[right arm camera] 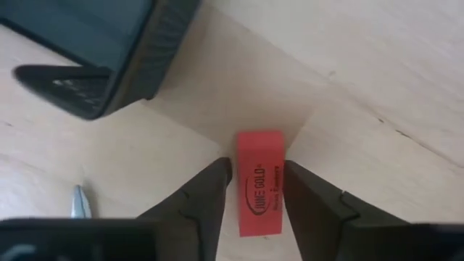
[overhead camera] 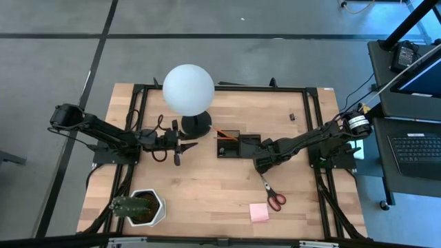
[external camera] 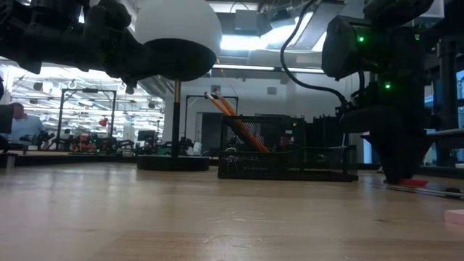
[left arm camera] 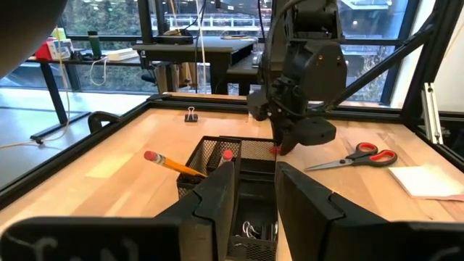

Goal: Pick and place office supplies into organizer
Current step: Put the red eraser into the black desk organizer

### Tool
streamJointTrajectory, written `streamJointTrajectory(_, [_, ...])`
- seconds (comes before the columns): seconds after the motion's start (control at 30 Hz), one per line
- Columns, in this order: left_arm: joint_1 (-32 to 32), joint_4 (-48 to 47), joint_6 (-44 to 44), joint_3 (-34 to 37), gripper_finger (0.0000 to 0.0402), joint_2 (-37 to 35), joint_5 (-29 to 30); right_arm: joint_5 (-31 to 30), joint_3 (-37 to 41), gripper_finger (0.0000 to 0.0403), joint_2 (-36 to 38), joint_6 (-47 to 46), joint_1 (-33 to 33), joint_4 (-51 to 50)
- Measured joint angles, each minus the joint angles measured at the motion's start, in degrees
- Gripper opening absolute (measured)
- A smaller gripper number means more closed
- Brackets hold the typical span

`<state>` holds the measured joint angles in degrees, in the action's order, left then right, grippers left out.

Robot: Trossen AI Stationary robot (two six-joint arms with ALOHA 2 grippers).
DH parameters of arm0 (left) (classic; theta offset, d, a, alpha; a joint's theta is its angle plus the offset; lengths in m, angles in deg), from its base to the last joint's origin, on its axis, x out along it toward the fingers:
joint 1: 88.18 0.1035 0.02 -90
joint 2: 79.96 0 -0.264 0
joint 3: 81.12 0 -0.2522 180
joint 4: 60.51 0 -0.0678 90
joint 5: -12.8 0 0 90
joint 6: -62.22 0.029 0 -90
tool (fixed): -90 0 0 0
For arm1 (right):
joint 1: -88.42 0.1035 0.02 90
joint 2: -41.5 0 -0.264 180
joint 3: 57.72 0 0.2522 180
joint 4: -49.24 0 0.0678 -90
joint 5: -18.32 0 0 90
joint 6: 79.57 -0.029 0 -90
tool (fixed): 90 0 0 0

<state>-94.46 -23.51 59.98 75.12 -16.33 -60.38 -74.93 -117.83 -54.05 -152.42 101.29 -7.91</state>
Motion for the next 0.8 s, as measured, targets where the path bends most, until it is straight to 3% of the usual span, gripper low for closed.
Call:
streamJointTrajectory(0.3, [0.0, 0.0, 0.0, 0.0, 0.0097, 0.0, 0.0, -1.9, 0.0, 0.0109, 0.0, 4.2, 2.0, 0.8])
streamJointTrajectory(0.8, [0.0, 0.0, 0.0, 0.0, 0.0097, 0.0, 0.0, -3.1, -0.7, 0.0105, -0.1, 15.0, 2.4, 1.0])
